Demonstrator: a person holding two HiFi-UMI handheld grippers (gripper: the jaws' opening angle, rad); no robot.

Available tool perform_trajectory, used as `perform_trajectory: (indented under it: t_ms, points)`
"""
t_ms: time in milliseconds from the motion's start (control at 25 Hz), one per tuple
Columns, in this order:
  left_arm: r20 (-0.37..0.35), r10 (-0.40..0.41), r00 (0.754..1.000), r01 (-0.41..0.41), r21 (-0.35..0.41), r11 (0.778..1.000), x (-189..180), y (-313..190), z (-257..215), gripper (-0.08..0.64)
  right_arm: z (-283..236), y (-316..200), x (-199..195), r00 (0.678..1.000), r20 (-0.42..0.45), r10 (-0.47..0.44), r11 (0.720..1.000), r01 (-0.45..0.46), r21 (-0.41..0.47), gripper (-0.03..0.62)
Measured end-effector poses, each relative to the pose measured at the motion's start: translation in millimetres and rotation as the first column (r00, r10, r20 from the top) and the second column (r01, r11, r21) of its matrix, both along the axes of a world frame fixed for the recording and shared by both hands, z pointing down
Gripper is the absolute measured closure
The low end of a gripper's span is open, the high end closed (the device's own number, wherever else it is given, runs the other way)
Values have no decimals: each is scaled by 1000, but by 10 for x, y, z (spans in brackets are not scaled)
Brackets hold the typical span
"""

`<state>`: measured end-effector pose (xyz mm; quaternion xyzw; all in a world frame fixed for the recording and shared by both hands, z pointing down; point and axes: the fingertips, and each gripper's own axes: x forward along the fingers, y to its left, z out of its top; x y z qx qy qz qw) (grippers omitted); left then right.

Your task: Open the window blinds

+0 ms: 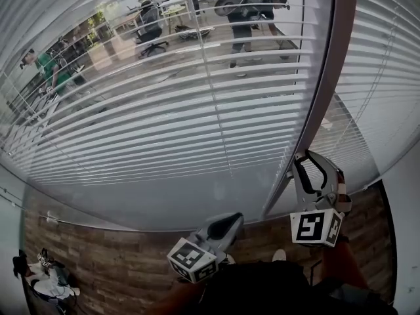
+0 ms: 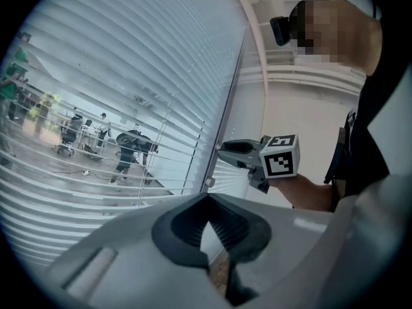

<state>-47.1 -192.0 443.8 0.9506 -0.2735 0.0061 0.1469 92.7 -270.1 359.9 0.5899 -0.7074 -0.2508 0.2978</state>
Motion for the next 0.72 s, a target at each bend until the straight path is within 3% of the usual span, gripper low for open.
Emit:
perform_trajectory:
  t_ms: [80,120,240,320,440,480,520,560,720]
  points:
    - [-2,4,1000,-4,-2,1000,2,24,12,560,-64,39,-30,989,145,-38,999,36,15,382]
    - [-1,3,1000,-3,-2,1000,3,28,15,560,-108,51,-38,968,243,-60,998,54,29,373]
    - [-2,2,1000,-2,0,1000,26,6,12,560,-208,56,29,867,487,-110,994,103,40,353]
    - [-2,2,1000,-2,-1,1000,33,0,7,560,-242,51,93,748,652,-122,990,138,27,354]
    - [0,2,1000,-2,-5,1000,25,10,-6,560,-164,18,145,512,856,-71,981,193,-34,385]
    - [3,3,1000,-3,-8,1000,21,16,-4,560,-119,4,156,467,883,-52,978,204,-51,396]
    - [5,4,1000,-4,-10,1000,19,23,3,560,-83,-5,167,449,892,-39,976,207,-61,402]
    - [5,5,1000,-5,-10,1000,18,25,11,560,-64,-8,173,451,892,-36,977,204,-64,399]
    - [-10,5,1000,-5,-10,1000,17,23,0,560,-100,-1,133,544,837,-62,982,184,-46,408]
